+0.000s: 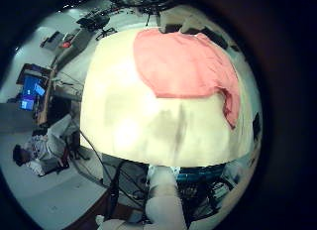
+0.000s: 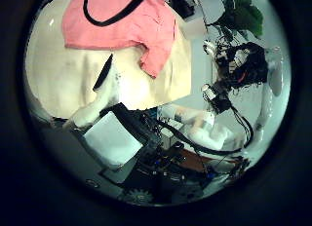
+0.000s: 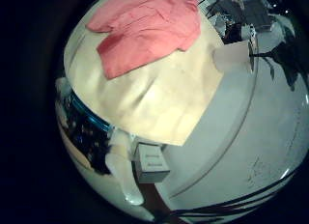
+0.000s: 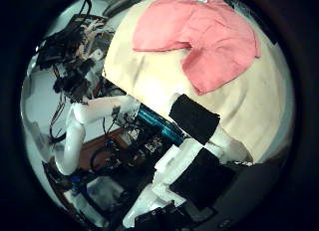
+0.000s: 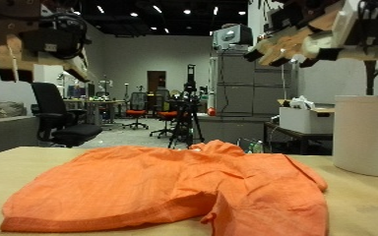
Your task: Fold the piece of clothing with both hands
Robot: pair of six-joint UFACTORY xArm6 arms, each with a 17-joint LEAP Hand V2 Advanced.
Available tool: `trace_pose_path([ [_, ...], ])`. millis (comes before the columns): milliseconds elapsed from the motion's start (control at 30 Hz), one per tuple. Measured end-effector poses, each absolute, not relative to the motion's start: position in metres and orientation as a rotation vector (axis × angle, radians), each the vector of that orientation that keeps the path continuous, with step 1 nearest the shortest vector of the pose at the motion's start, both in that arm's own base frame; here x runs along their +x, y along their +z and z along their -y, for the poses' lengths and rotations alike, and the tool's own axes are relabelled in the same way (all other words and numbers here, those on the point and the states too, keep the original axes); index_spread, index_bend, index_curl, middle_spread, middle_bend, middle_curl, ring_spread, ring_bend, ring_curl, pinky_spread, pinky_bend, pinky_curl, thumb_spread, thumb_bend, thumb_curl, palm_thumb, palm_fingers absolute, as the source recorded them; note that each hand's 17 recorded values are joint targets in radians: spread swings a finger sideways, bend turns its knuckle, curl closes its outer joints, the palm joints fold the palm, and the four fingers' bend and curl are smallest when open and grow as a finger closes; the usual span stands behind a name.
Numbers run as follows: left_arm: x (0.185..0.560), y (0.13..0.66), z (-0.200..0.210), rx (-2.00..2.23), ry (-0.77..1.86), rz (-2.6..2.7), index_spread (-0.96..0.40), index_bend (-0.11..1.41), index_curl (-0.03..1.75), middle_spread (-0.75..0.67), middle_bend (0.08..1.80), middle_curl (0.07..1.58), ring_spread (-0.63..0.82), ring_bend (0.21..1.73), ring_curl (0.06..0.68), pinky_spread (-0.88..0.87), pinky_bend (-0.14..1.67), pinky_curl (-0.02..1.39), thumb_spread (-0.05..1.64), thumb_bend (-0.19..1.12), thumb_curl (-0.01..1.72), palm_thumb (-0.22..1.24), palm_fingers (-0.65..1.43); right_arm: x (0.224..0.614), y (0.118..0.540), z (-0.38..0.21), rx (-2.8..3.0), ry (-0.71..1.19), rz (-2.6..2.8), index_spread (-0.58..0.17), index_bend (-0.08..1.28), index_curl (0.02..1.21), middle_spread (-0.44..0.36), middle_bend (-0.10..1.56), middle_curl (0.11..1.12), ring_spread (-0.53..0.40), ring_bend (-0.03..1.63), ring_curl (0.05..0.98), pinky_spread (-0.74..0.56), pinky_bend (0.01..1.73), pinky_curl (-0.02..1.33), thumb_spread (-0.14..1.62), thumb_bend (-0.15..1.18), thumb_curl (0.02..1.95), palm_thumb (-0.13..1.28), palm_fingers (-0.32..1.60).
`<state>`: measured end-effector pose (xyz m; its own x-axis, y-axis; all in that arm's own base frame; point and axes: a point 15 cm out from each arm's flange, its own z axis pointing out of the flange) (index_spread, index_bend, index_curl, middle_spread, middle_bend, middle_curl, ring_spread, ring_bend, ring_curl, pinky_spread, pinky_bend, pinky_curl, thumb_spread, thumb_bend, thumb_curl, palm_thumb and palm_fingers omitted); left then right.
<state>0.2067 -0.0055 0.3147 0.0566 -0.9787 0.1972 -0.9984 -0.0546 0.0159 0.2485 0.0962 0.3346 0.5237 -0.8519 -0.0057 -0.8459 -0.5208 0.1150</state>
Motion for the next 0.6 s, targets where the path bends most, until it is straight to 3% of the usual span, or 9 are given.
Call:
trace_pose_path([
  [600,0.207,0.302,0.010,2.110,0.130,2.094,-0.08,0.19,0.41,0.10,0.19,0.31,0.34,0.45,0.158,0.28,0.30,0.27,1.04,-0.02,0.39,0.62,0.33,0.248,0.331,-0.096,2.648,-0.103,1.479,-0.388,0.18,0.33,-0.086,0.26,0.38,0.069,0.36,0.188,0.35,0.23,0.23,1.26,-0.01,0.26,0.53,0.48],
])
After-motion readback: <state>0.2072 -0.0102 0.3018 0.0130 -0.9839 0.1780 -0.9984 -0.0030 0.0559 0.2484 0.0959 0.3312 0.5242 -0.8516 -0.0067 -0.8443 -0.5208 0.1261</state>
